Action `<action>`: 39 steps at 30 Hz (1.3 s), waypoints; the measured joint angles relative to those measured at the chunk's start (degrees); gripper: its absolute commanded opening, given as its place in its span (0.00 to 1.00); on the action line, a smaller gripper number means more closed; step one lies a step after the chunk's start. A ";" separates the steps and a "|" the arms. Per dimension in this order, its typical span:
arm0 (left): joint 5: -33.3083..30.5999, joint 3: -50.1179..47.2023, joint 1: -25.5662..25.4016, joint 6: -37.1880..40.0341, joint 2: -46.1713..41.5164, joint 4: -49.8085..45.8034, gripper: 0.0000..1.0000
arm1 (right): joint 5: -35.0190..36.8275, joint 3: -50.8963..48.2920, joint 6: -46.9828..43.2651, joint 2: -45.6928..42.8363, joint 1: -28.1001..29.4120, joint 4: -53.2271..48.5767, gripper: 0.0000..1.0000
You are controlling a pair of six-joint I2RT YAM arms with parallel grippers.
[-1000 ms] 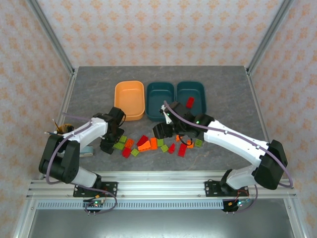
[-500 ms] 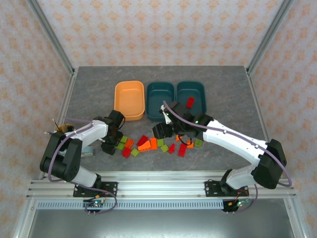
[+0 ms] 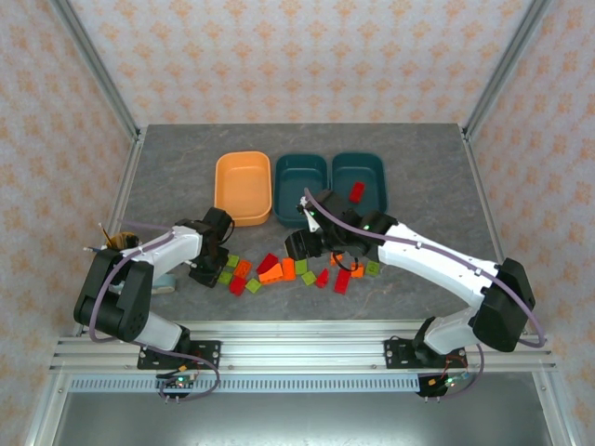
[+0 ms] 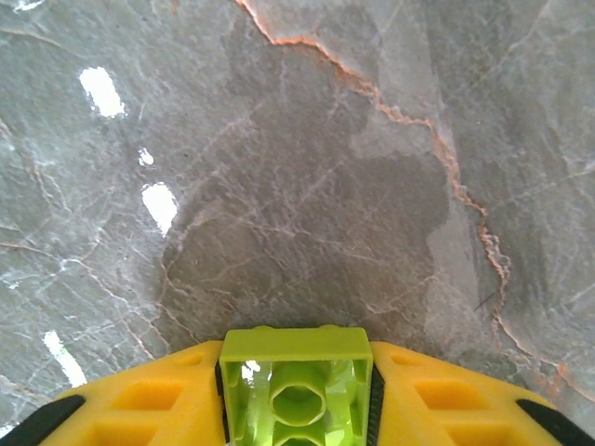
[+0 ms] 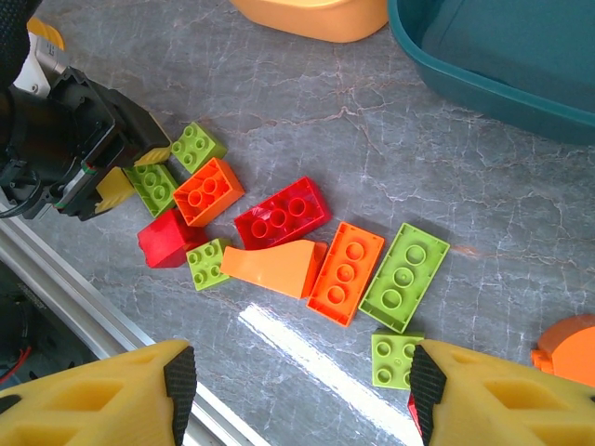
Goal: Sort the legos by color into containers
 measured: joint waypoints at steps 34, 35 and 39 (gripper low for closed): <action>-6.75 29.05 0.00 17.29 -1.49 -9.16 0.33 | -3.91 8.76 8.52 1.99 -5.55 12.63 0.67; -6.78 32.81 0.00 18.99 1.46 -9.29 0.34 | -3.50 9.51 9.33 2.71 -6.45 13.03 0.67; -6.78 47.12 0.00 25.27 14.38 -10.58 0.34 | -2.49 11.34 13.18 5.79 -9.73 13.31 0.67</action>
